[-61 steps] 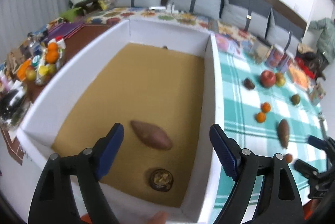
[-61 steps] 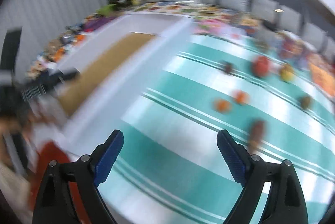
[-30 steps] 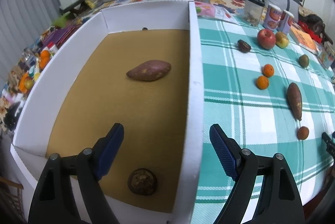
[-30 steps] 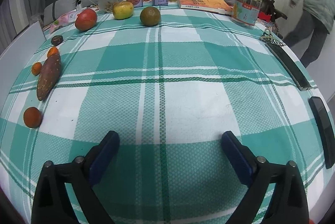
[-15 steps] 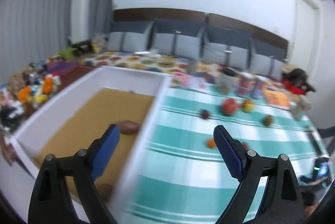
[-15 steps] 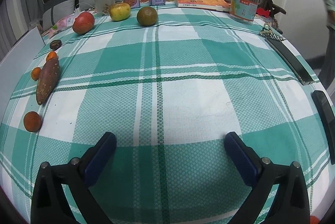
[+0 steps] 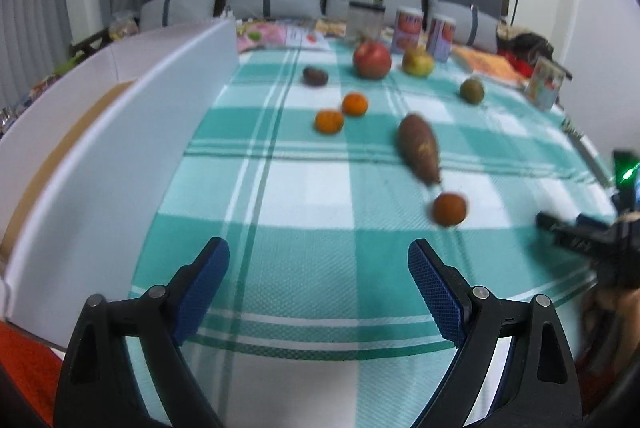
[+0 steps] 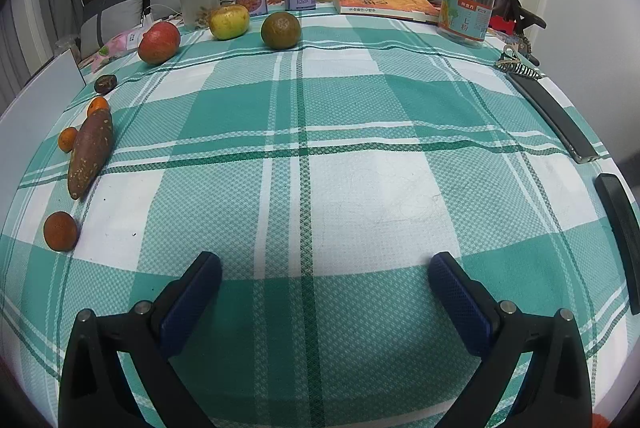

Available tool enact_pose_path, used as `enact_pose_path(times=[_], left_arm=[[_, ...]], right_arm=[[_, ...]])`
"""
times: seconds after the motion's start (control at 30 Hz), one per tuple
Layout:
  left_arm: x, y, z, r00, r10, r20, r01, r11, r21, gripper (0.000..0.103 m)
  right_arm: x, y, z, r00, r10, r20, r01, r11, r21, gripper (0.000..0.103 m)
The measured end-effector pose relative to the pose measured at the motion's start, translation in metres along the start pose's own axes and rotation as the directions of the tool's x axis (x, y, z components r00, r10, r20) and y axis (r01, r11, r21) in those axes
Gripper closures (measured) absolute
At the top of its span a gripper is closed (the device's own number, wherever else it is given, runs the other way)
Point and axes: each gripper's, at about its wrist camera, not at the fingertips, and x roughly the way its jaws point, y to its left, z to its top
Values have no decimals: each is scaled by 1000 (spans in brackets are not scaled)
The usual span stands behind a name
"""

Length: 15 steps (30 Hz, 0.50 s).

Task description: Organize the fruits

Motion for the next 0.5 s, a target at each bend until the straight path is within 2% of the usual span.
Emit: enact_pose_path(times=[0.23, 0.5], left_arm=[[29, 5, -26, 995, 15, -101, -14, 1000, 15, 11], [37, 3, -25, 993, 10, -116, -5, 999, 51, 6]], right_arm=[[0, 0, 0, 1000, 0, 0, 0, 1000, -1, 0], [0, 0, 0, 1000, 1, 0, -1, 1000, 0, 0]])
